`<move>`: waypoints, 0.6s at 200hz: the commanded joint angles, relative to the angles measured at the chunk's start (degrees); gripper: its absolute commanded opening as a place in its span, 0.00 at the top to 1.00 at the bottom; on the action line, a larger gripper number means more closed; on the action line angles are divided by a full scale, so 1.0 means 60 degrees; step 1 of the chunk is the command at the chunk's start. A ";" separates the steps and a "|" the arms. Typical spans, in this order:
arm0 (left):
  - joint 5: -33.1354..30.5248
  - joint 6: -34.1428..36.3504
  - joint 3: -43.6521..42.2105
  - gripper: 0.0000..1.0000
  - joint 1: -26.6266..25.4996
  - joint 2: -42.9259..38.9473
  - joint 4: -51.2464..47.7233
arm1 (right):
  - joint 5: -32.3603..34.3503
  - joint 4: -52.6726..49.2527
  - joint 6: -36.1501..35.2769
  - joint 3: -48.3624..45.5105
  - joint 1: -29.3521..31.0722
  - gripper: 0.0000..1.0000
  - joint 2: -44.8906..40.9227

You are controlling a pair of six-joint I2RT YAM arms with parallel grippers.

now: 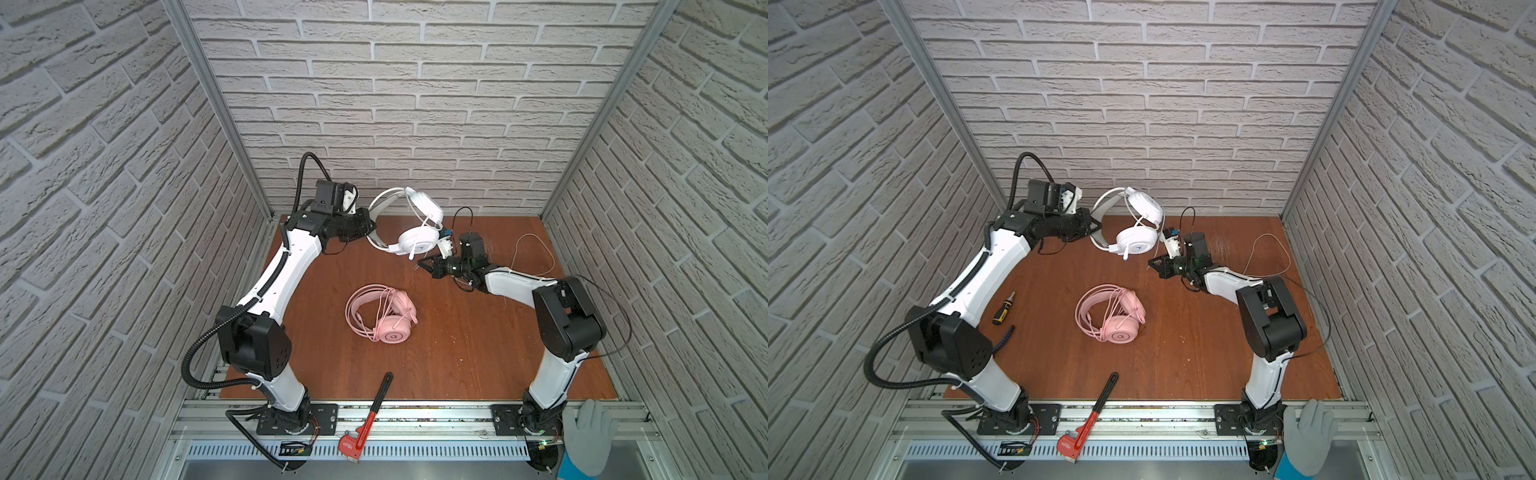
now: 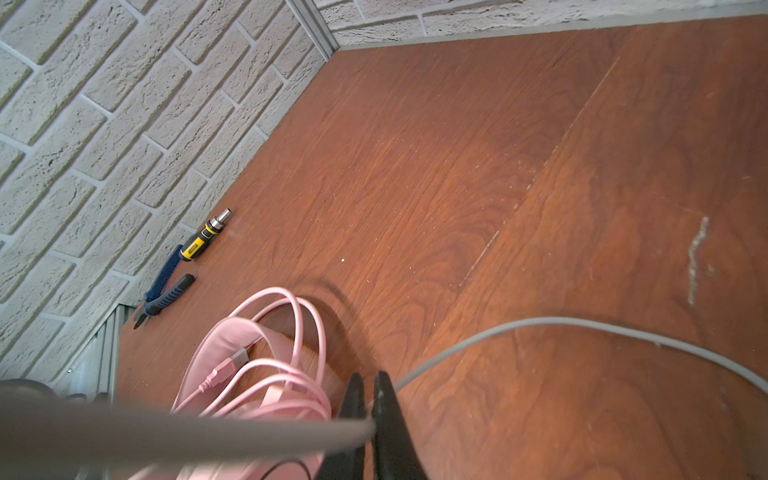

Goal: Wrap the headphones
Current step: 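Lift the white headset with left gripper while right gripper grasps grey cable, then hold the white headset with left gripper while right carries grey cable toward it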

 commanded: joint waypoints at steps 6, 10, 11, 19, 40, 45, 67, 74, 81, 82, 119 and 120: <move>-0.0343 -0.0956 -0.0361 1.00 0.0092 -0.0519 0.1627 | 0.0961 -0.2343 -0.1132 -0.0295 0.0108 0.94 -0.1159; -0.0397 -0.1047 -0.0438 1.00 0.0093 -0.0519 0.1704 | 0.1085 -0.2647 -0.1200 -0.0302 0.0122 0.94 -0.1289; -0.0409 -0.1071 -0.0454 1.00 0.0086 -0.0519 0.1727 | 0.1116 -0.2757 -0.1209 -0.0303 0.0123 0.94 -0.1318; -0.0524 -0.1272 -0.0613 1.00 0.0091 -0.0519 0.1899 | 0.1380 -0.3457 -0.1326 -0.0275 0.0134 0.94 -0.1573; -0.0878 -0.1781 -0.0900 1.00 0.0086 -0.0490 0.2191 | 0.2000 -0.4407 -0.1506 -0.0551 0.0228 0.94 -0.2209; -0.0920 -0.1857 -0.0944 1.00 0.0077 -0.0486 0.2236 | 0.2192 -0.4594 -0.1523 -0.0638 0.0260 0.94 -0.2359; -0.1288 -0.2207 -0.1183 1.00 0.0008 -0.0540 0.2538 | 0.2622 -0.5140 -0.1579 -0.1060 0.0350 0.94 -0.2986; -0.1489 -0.2286 -0.1212 1.00 -0.0008 -0.0561 0.2521 | 0.2701 -0.5214 -0.1614 -0.1241 0.0406 0.94 -0.3205; -0.1686 -0.2310 -0.1232 1.00 -0.0023 -0.0563 0.2472 | 0.2759 -0.5271 -0.1687 -0.1406 0.0487 0.94 -0.3463; -0.1705 -0.2303 -0.1232 1.00 -0.0023 -0.0563 0.2470 | 0.2780 -0.5285 -0.1701 -0.1426 0.0511 0.94 -0.3496; -0.2298 -0.2416 -0.1244 1.00 -0.0204 -0.0355 0.2199 | 0.3710 -0.6447 -0.2343 -0.1382 0.1415 0.94 -0.4039; -0.2319 -0.2415 -0.1238 1.00 -0.0209 -0.0349 0.2172 | 0.3732 -0.6473 -0.2351 -0.1370 0.1436 0.94 -0.4048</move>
